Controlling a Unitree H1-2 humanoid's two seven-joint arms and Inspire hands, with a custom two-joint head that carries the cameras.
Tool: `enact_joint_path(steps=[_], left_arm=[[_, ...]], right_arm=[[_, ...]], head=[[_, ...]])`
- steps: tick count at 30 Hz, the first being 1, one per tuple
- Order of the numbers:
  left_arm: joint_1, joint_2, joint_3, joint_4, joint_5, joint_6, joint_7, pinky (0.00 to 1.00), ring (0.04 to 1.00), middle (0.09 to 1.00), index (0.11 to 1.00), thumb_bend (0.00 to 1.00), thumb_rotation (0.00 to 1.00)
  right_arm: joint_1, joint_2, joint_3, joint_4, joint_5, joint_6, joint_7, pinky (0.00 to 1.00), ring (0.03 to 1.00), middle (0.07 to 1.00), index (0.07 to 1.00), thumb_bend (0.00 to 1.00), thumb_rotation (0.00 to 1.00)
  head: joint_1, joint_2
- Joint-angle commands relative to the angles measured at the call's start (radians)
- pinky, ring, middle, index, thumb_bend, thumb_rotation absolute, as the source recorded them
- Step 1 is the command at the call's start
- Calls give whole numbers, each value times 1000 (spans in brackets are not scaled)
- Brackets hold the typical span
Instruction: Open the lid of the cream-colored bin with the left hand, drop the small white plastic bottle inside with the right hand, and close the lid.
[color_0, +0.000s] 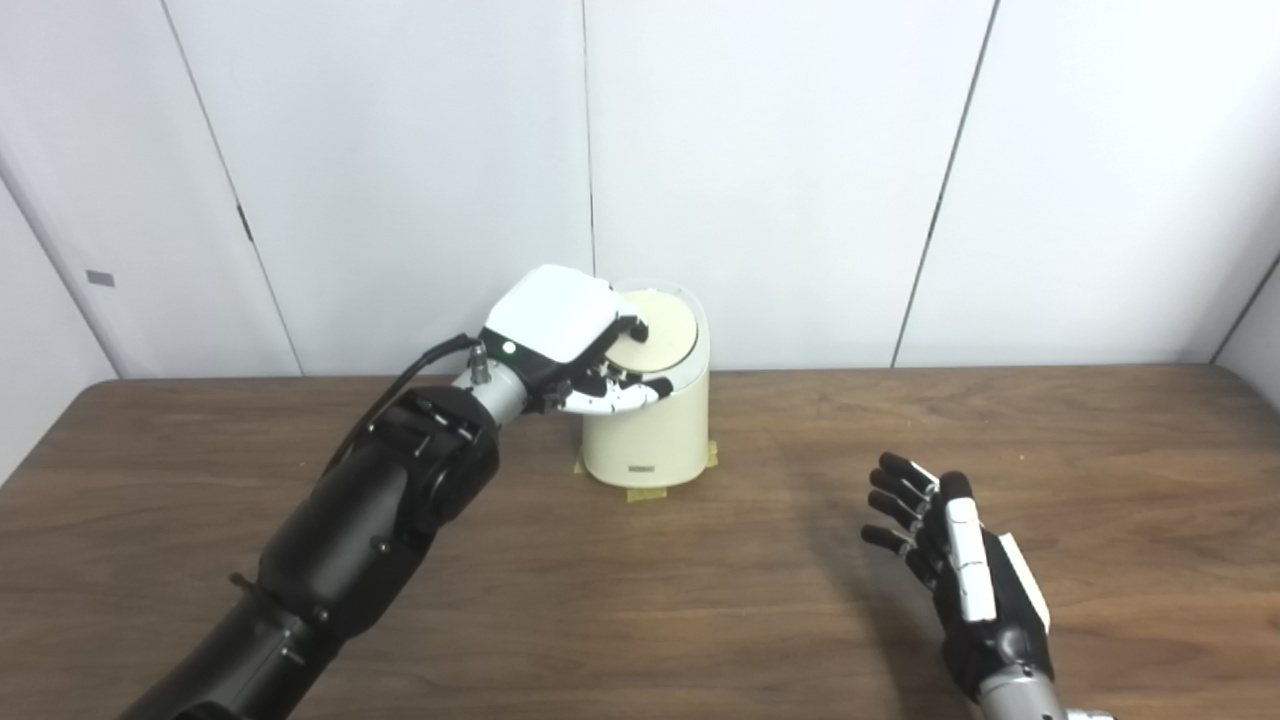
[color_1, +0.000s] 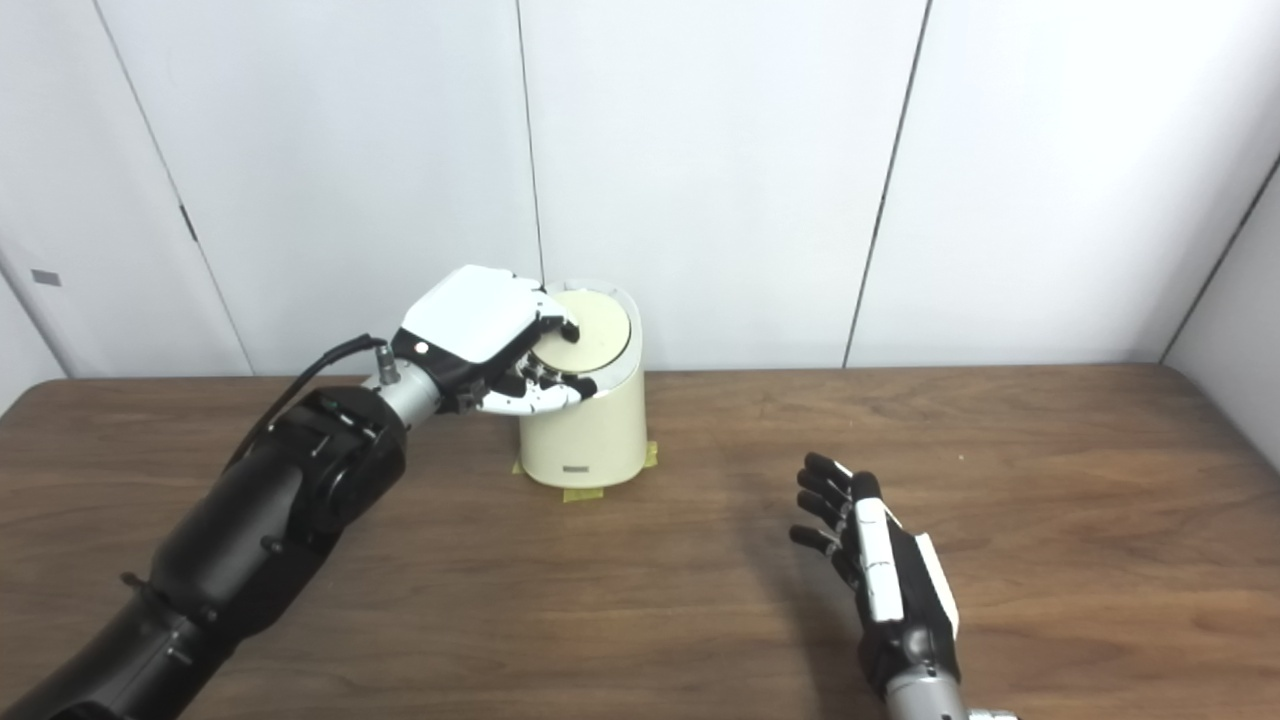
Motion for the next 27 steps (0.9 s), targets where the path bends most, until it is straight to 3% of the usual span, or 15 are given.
enact_joint_path(steps=[1, 5, 10, 16, 27], left_arm=[[-22, 11, -4, -3, 26, -4, -5, 880, 866, 798, 746, 522, 862], [-19, 15, -36, -9, 81, 11, -84, 932, 904, 831, 773, 538, 972], [-13, 13, -62, -18, 129, 33, -182, 962, 918, 852, 781, 575, 978], [3, 21, -97, -18, 169, 7, -182, 930, 894, 832, 747, 555, 925], [11, 26, -68, -75, 147, 5, -202, 958, 896, 838, 769, 523, 950]], right_arm=[[-31, 0, 1, -47, -3, -12, 0, 697, 831, 825, 792, 580, 999], [-28, 6, 6, -56, -11, -5, -2, 696, 835, 828, 788, 574, 1000], [-29, 8, 16, -59, -22, -4, -2, 710, 838, 833, 786, 556, 1000], [-32, 14, 21, -60, -23, -1, -6, 715, 841, 837, 786, 553, 1000], [-40, 21, 20, -57, -32, 5, -19, 723, 835, 825, 779, 559, 1000]], head=[[-1, 1], [-4, 3], [-9, 4], [-16, 2], [-16, -1]])
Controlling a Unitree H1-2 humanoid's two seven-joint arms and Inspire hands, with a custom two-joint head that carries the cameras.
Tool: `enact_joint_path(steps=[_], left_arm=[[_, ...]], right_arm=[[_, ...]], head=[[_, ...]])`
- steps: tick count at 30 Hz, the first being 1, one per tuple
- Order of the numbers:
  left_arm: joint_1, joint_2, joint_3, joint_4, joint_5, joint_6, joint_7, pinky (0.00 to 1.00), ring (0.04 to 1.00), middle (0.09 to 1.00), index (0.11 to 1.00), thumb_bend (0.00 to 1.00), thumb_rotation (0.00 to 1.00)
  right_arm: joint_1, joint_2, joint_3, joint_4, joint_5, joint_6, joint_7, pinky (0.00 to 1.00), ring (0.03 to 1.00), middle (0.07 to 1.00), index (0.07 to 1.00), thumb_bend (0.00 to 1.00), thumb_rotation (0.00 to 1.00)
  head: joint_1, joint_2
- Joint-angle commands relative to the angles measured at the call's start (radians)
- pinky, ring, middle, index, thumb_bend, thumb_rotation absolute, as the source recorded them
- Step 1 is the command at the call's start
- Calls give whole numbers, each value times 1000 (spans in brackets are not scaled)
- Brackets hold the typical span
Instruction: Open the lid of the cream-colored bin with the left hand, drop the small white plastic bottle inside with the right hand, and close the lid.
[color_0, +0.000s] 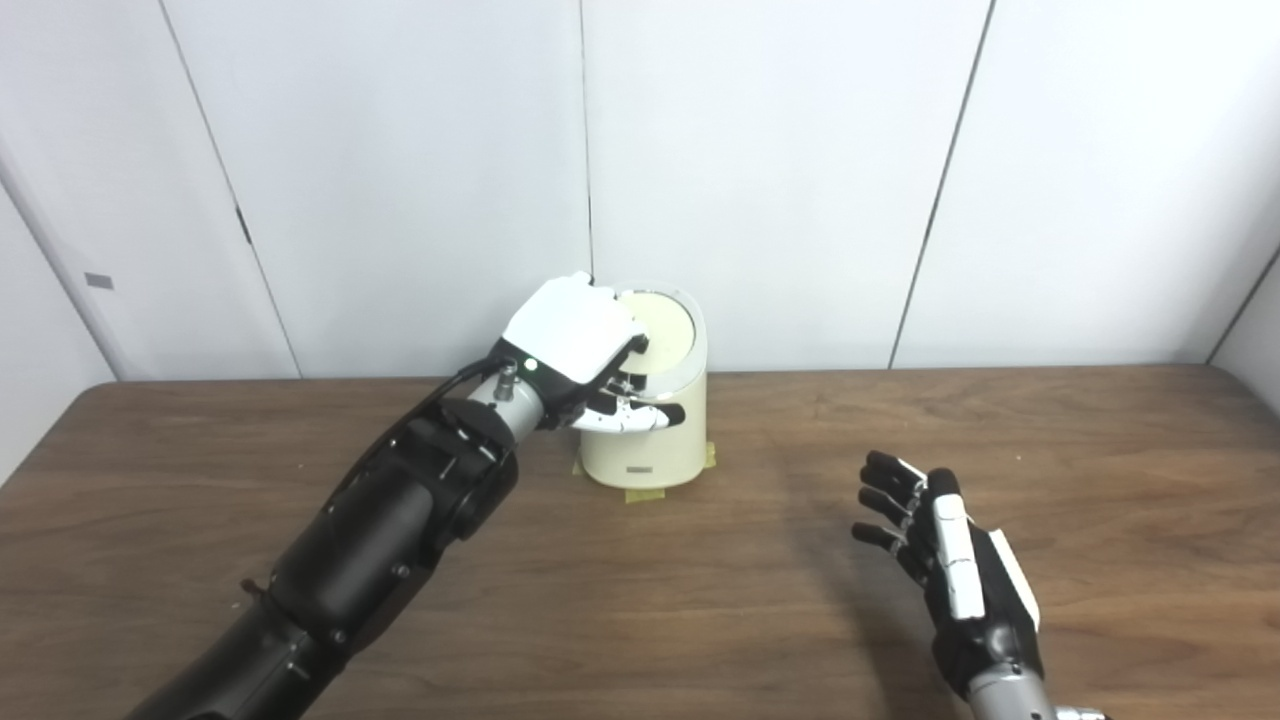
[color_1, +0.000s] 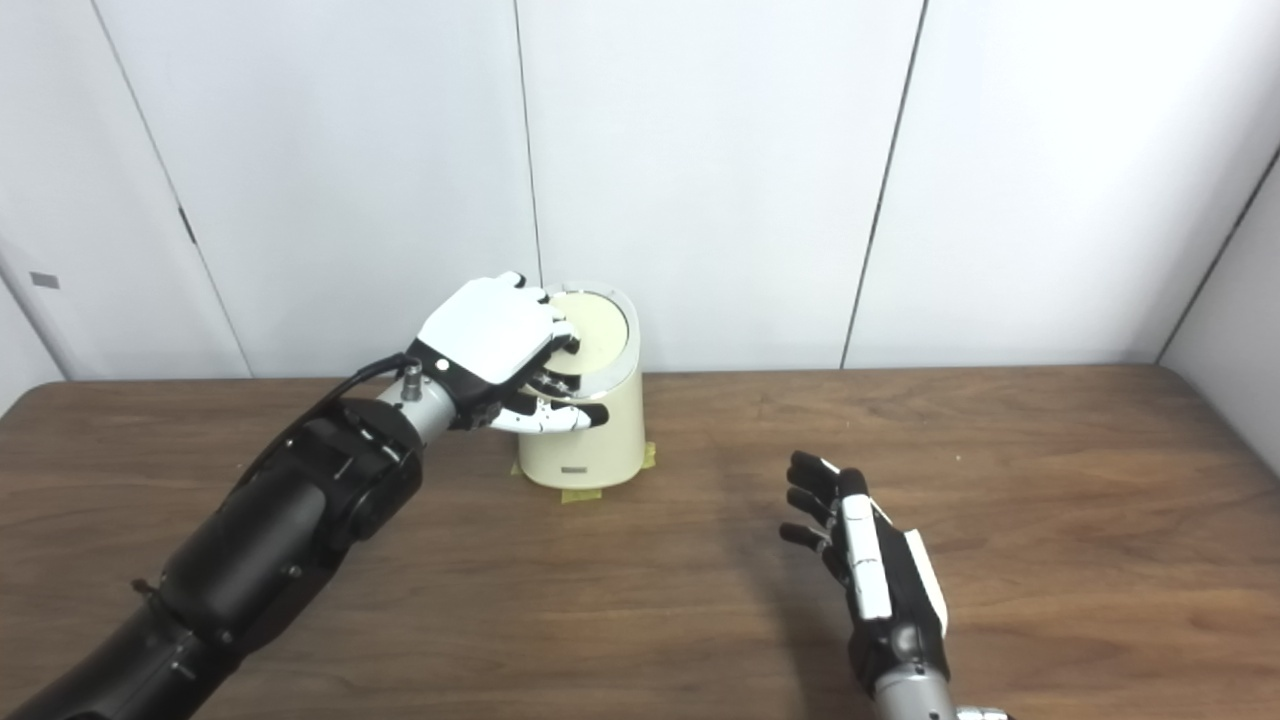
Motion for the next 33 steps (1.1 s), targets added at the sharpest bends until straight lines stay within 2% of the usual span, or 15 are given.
enact_joint_path(steps=[1, 8, 11, 14, 16, 18, 20, 22, 24, 29, 31, 33], left_arm=[[11, 26, -7, -9, -19, -23, -76, 955, 893, 835, 771, 521, 952], [4, 34, 52, -76, -61, -12, -98, 940, 887, 822, 757, 515, 896], [9, 36, 101, -106, -102, -6, -85, 895, 864, 805, 748, 509, 871], [27, 22, 170, -143, -127, 41, -74, 808, 832, 786, 743, 520, 808], [47, 0, 226, -167, -135, 90, -55, 722, 807, 783, 748, 517, 755], [67, -21, 287, -176, -167, 118, -6, 665, 791, 790, 758, 505, 731], [84, -38, 336, -175, -215, 124, 38, 648, 783, 792, 763, 492, 687], [102, -54, 381, -170, -273, 126, 78, 681, 791, 799, 774, 453, 621], [131, -65, 416, -177, -325, 129, 110, 689, 794, 800, 774, 440, 589], [249, -117, 498, -281, -439, 242, 110, 728, 836, 841, 797, 422, 567], [301, -137, 530, -332, -483, 278, 122, 707, 817, 840, 800, 401, 538], [351, -162, 569, -364, -559, 278, 150, 689, 795, 827, 799, 372, 517]], right_arm=[[-39, 6, 0, -38, -8, -11, -4, 721, 835, 825, 779, 559, 1000], [-47, 6, 1, -26, -16, -19, -5, 709, 829, 823, 780, 560, 1000], [-50, 11, -2, -24, -15, -14, -7, 706, 828, 823, 779, 561, 1000], [-55, 14, -4, -17, -17, -14, -10, 712, 827, 821, 777, 559, 998], [-57, 14, -4, -11, -21, -21, -11, 707, 821, 814, 772, 554, 997], [-59, 14, -5, -4, -18, -27, -8, 700, 819, 813, 772, 549, 997], [-60, 15, -6, -2, -15, -29, -7, 699, 820, 815, 772, 548, 991], [-61, 14, -6, 0, -15, -33, -6, 698, 818, 814, 772, 546, 989], [-63, 12, -2, 3, -27, -34, -8, 690, 813, 811, 770, 549, 989], [-60, 14, 4, 0, -22, -32, 0, 705, 803, 802, 772, 554, 983], [-58, 14, 2, 3, -19, -38, 1, 706, 801, 801, 773, 555, 973], [-58, 13, -1, 4, -16, -41, 1, 703, 797, 798, 770, 553, 967]], head=[[-1, 0], [-2, -5], [-3, -6], [-1, -10], [-1, -11], [-1, -14], [1, -14], [0, -16], [-1, -15], [2, -17], [3, -15], [6, -14]])
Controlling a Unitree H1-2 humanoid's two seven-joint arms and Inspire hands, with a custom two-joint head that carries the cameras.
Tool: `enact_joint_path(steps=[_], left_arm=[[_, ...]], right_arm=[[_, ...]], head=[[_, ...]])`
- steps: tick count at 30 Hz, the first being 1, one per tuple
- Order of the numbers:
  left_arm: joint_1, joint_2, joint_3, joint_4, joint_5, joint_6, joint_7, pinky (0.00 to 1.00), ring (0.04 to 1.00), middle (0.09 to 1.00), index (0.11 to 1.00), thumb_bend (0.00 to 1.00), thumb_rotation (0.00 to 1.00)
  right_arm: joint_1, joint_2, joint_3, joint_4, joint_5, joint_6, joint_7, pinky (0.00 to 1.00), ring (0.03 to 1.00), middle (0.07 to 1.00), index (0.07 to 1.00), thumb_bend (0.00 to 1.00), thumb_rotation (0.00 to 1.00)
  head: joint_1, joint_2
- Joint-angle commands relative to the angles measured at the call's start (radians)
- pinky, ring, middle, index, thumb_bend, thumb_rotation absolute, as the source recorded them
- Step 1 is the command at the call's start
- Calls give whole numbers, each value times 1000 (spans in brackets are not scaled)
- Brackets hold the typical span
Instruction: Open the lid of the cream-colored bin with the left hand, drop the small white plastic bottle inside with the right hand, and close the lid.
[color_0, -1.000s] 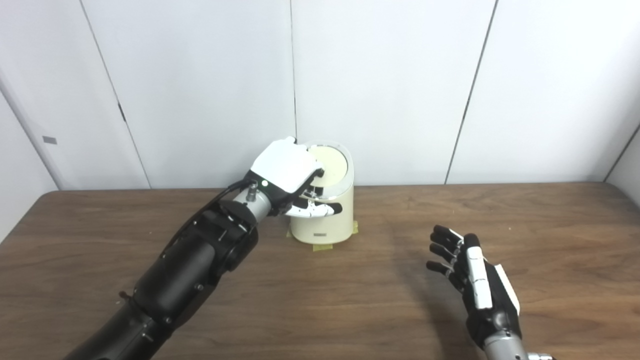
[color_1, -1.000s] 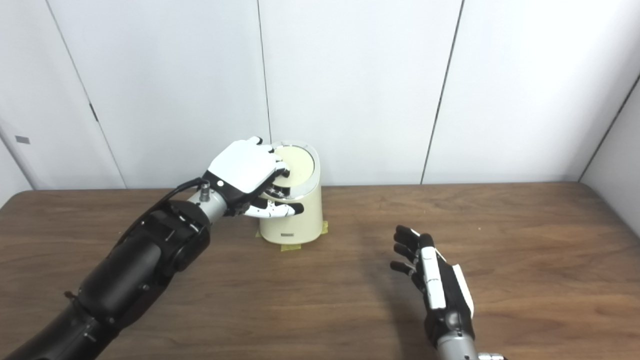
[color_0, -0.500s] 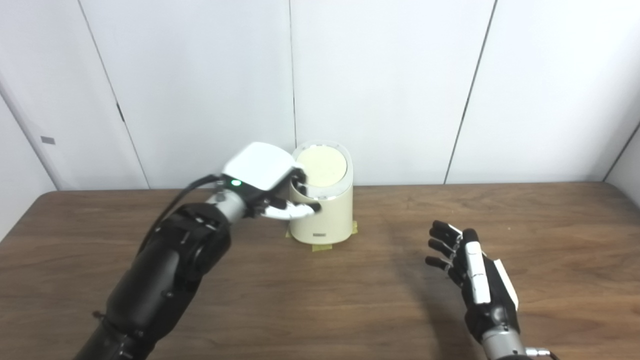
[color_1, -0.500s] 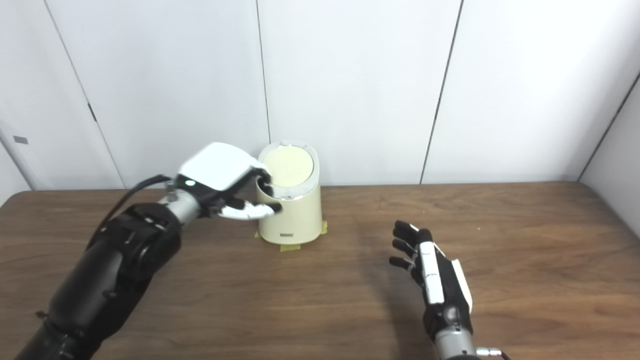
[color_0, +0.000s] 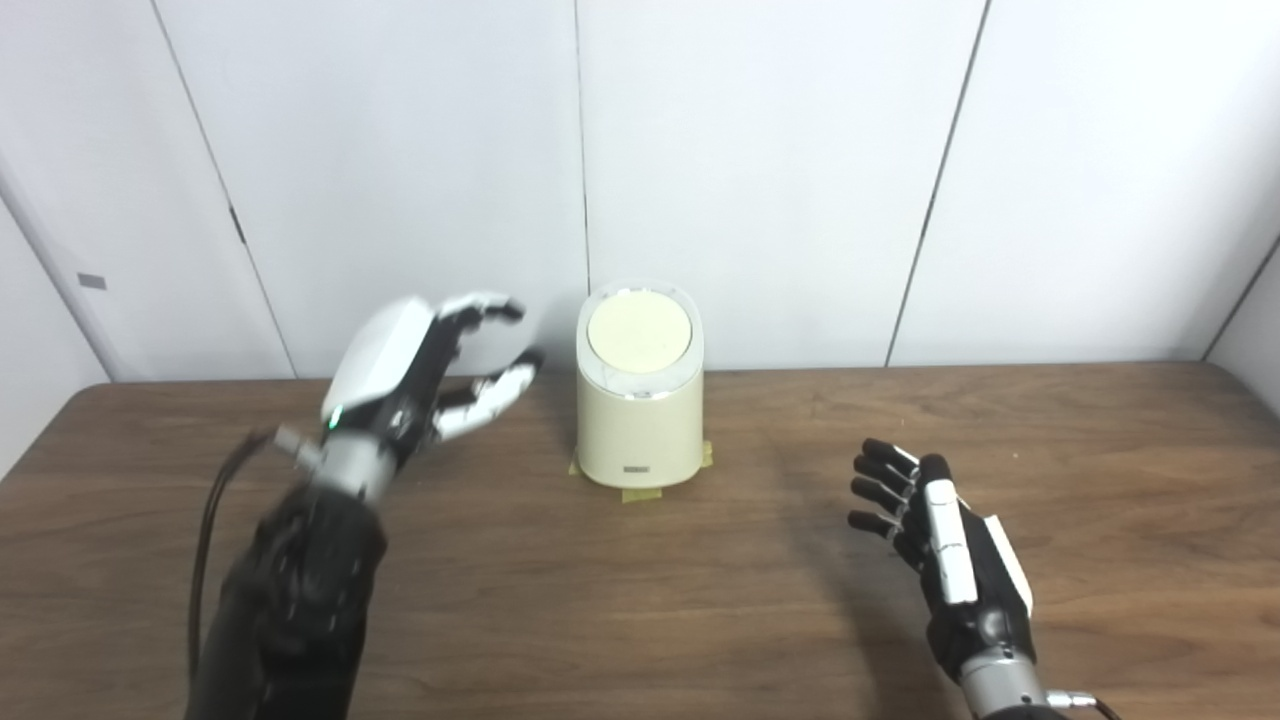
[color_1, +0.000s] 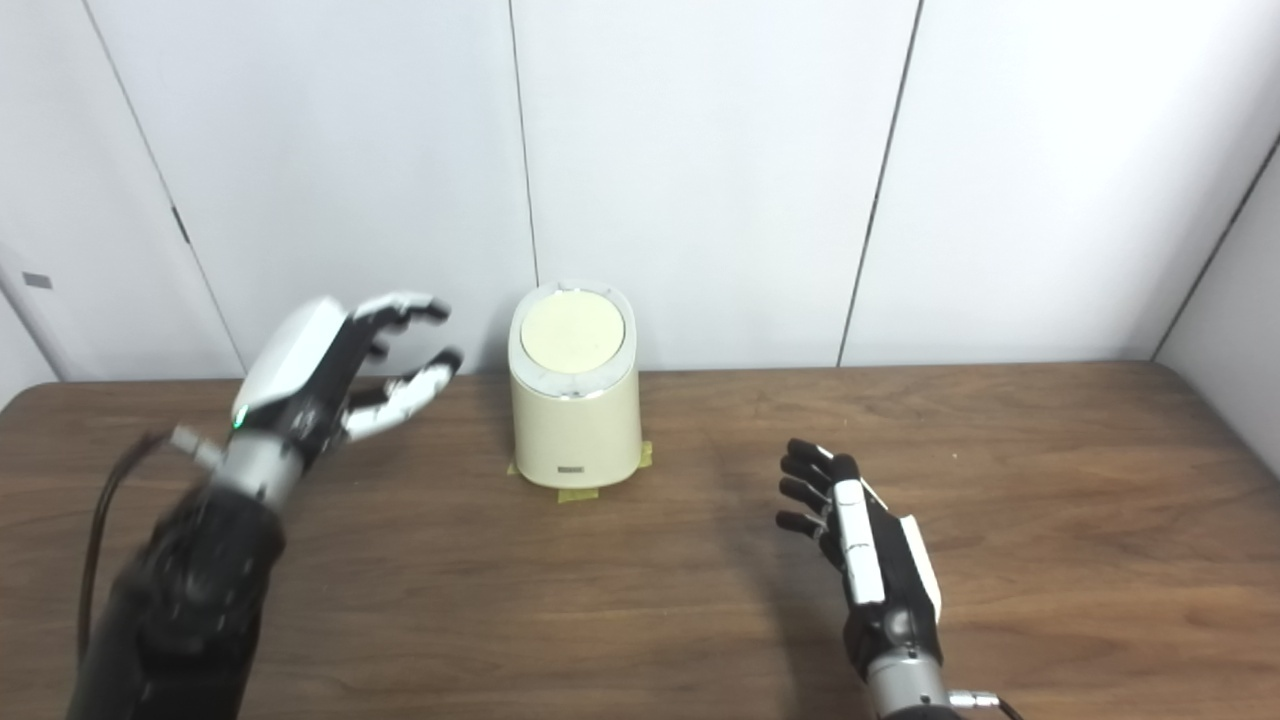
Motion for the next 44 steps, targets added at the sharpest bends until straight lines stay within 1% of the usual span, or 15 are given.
enact_joint_path(steps=[1, 2, 5, 6, 9, 11, 14, 16, 19, 22, 25, 28, 32, 38, 44], left_arm=[[-8, -13, 44, -52, -82, -8, 57, 684, 779, 807, 790, 356, 480], [10, -25, 60, -59, -121, -7, 66, 683, 773, 800, 787, 351, 466], [75, -66, 108, -72, -251, -2, 86, 728, 787, 794, 805, 319, 541], [100, -76, 119, -75, -285, 0, 91, 732, 786, 797, 811, 309, 529], [161, -102, 138, -81, -374, 11, 108, 759, 813, 824, 842, 283, 601], [191, -131, 162, -70, -461, 0, 127, 775, 828, 834, 846, 280, 577], [236, -175, 199, -71, -584, 0, 148, 822, 846, 858, 882, 346, 614], [270, -185, 207, -80, -632, -3, 157, 857, 854, 882, 920, 385, 662], [329, -176, 202, -89, -665, -28, 170, 918, 893, 921, 953, 411, 765], [381, -169, 205, -90, -701, -59, 177, 935, 914, 932, 962, 425, 799], [415, -154, 197, -71, -719, -106, 180, 953, 924, 939, 970, 401, 814], [448, -147, 188, -58, -728, -150, 189, 944, 925, 939, 966, 369, 824], [482, -149, 182, -47, -736, -193, 206, 928, 921, 936, 954, 405, 858], [538, -171, 193, -37, -751, -238, 248, 903, 894, 909, 922, 454, 834], [588, -163, 189, -29, -746, -295, 254, 915, 903, 914, 933, 448, 832]], right_arm=[[-28, 0, -1, -11, 5, -38, 4, 705, 794, 796, 770, 556, 963], [-29, -1, -4, -10, 8, -39, 6, 705, 794, 795, 770, 557, 961], [-28, -4, -8, -10, 16, -40, 10, 704, 790, 793, 769, 556, 953], [-28, -4, -8, -11, 17, -41, 11, 706, 790, 795, 771, 554, 954], [-24, -9, -6, -18, 15, -46, 17, 705, 788, 798, 776, 557, 953], [-20, -17, -1, -20, 12, -52, 25, 708, 796, 810, 789, 551, 968], [-13, -26, -3, -27, 34, -52, 42, 724, 820, 835, 815, 567, 967], [-7, -29, -8, -31, 67, -53, 57, 750, 843, 854, 835, 572, 953], [1, -41, -10, -37, 73, -51, 65, 772, 876, 889, 867, 579, 955], [16, -52, -9, -38, 66, -51, 67, 799, 907, 921, 892, 584, 970], [35, -53, -7, -34, 57, -60, 60, 830, 926, 938, 911, 555, 996], [59, -45, -6, -41, 54, -64, 52, 849, 931, 940, 920, 554, 1000], [86, -42, -9, -44, 48, -86, 47, 895, 941, 951, 939, 560, 1000], [130, -49, -16, -18, 51, -178, 58, 944, 964, 971, 959, 571, 1000], [163, -51, -29, 21, 90, -281, 78, 980, 976, 976, 960, 588, 1000]], head=[[-1, 1], [0, 1], [-1, 2], [1, 1], [4, 5], [6, 7], [9, 13], [9, 14], [7, 20], [11, 24], [11, 25], [8, 30], [8, 35], [7, 49], [12, 58]])
